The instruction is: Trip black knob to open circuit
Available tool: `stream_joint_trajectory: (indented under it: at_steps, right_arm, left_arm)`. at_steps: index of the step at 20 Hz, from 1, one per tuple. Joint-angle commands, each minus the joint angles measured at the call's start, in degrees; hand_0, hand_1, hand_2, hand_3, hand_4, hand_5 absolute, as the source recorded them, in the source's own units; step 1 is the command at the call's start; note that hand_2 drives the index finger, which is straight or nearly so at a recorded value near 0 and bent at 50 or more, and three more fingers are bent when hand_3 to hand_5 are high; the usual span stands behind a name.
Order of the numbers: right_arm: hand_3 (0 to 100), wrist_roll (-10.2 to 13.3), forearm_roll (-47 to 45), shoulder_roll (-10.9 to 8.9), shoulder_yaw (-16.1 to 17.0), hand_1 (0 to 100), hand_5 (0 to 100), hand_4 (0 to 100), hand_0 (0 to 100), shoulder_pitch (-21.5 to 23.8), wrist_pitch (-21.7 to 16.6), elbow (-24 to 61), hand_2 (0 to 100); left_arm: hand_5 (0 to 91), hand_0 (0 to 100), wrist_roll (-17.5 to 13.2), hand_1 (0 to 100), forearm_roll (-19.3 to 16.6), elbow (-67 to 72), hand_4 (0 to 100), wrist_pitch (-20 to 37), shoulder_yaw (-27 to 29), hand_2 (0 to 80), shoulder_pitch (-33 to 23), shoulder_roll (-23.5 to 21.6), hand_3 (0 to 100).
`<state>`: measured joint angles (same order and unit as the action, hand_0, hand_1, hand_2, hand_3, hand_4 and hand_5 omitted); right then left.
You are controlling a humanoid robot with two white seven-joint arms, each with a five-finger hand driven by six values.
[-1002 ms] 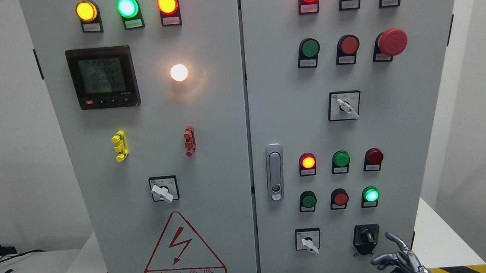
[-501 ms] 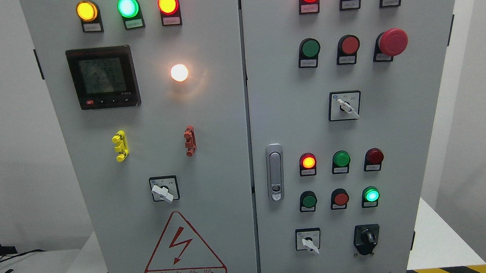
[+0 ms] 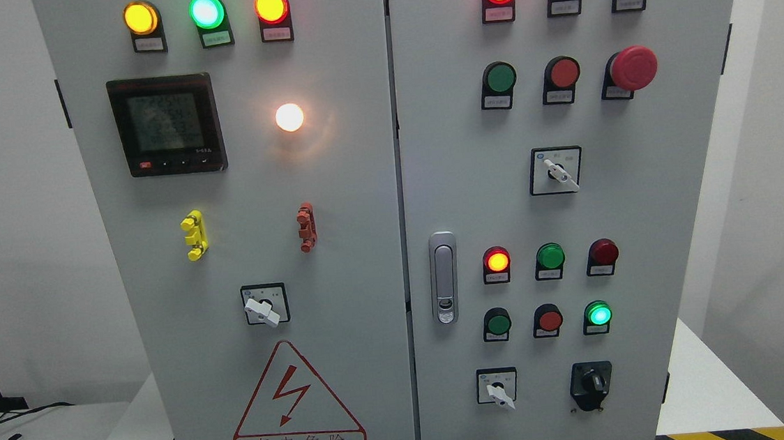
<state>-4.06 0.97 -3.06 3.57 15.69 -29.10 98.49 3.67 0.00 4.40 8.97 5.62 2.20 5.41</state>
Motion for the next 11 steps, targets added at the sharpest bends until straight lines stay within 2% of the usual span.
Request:
stream_joint_trajectory:
  at_steps: [1,11]
  right_arm:
    - [1,-0.33,-2.11,-0.99,0.03,0,4,0,0,1.63,0.27,1.79,0]
    - [4,-0.33,-4.49,-1.16,0.56,0,4,0,0,1.36,0.36,1.79,0]
  left_arm:
    - [0.0,12,0.02,39,0.26,0.00,0,-0.01,0.00,0.0,0.00,0.04,0]
    - [0.0,12,0.02,39,0.26,0.00,0,-0.01,0.00,0.0,0.00,0.04,0]
